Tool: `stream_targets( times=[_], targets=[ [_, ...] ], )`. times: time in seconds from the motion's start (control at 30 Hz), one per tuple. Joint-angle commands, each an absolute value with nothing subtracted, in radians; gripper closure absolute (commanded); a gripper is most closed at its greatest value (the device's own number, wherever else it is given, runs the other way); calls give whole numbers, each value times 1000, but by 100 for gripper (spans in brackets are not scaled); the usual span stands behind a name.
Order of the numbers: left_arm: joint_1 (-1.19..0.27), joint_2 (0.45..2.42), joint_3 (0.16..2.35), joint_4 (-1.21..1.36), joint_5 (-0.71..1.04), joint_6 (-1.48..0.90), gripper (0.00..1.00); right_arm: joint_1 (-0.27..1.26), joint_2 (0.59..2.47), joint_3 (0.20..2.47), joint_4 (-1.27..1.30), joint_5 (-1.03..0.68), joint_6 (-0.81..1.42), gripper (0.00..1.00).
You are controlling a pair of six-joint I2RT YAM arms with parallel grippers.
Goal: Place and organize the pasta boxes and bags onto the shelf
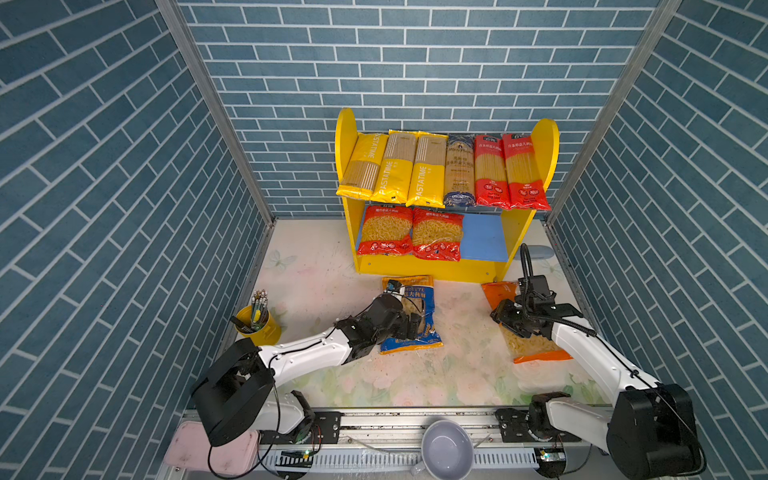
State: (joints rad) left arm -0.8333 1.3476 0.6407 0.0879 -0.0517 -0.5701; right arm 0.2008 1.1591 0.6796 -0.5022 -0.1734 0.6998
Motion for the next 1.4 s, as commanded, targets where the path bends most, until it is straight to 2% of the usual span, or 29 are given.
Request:
stream_targets(
  times=[0.0,0.17,0.43,0.63,0.77,0.93,1.13,1.37],
  targets=[
    [-764,1311,583,65,-25,-640,8,215,1167,693,-471,-205,717,46],
    [-665,1266,532,38,14,-663,9,234,1162,683,-479,-196,727,45],
    [-708,1224,621,25,26,-553,9,98,1114,793,-656,16,642,45],
    [-860,1413,787,112,38,-524,9,-143,1176,823,-568,12,634,44],
    [-938,1551,902,132,56,-532,9,-227,1266,851,-499,-20,652,44],
    [-953,1625,960,150,110,-567,9,-307,1361,840,-406,-73,686,43],
    [-953,1636,945,155,106,-569,9,-302,1420,752,-296,-187,746,49],
    [-937,1665,958,230,148,-631,9,-127,1386,638,-265,-212,799,50]
  ],
)
